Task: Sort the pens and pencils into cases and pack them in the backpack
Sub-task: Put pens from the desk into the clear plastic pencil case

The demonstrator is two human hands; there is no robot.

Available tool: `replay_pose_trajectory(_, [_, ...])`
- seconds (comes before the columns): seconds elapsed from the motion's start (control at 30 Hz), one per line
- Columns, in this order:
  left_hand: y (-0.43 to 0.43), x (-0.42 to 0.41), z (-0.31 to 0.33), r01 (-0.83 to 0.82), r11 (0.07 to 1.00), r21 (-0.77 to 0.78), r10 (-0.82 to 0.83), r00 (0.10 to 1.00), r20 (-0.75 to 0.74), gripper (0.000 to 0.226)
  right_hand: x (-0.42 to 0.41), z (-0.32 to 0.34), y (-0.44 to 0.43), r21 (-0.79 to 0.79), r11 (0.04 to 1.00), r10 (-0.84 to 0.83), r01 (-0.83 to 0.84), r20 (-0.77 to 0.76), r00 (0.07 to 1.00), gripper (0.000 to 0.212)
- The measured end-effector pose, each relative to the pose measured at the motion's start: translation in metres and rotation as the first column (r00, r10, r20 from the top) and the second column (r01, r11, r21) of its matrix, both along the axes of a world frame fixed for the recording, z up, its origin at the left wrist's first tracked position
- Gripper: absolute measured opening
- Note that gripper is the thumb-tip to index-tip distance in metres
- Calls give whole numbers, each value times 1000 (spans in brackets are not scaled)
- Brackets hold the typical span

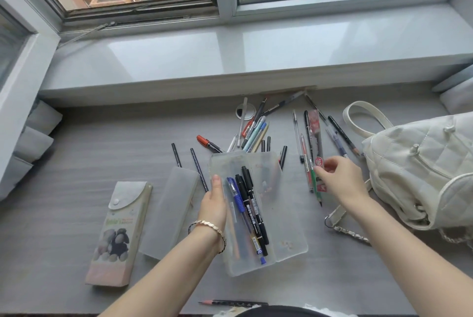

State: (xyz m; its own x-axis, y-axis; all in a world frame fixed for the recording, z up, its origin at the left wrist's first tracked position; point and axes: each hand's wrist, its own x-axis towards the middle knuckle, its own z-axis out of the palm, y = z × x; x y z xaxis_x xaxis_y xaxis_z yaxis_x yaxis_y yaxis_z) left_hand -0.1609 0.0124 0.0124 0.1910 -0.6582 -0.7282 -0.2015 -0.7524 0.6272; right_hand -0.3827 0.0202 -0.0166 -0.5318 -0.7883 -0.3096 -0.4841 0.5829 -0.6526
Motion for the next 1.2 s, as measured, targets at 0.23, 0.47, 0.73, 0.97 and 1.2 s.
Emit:
replay_pose_trajectory(0.23, [0,0,-11,-147,985,93,169,937,-305,95,85,54,29,-148,913,405,-380,442,801,33])
replay_pose_trajectory(0.47, [-2,4,-4,-162,987,7,153,917,-369,104,118,30,39,-228,697,605,-680,-322,728,23])
replay_pose_trajectory(0.73, [-8,18,-11,-206,978,32,204,913,-354,66,122,11,31,-305,526,618,-794,-504,603,25])
replay_pose_trajectory(0.97, [-8,42,-19,-210,978,8,208,964,-165,56,69,-8,-35,99,961,273,-259,-177,946,30])
replay_pose_trajectory(1.2, [-8,47,-19,-205,979,-1,202,968,-147,54,61,-31,-43,266,961,63,-68,28,998,31])
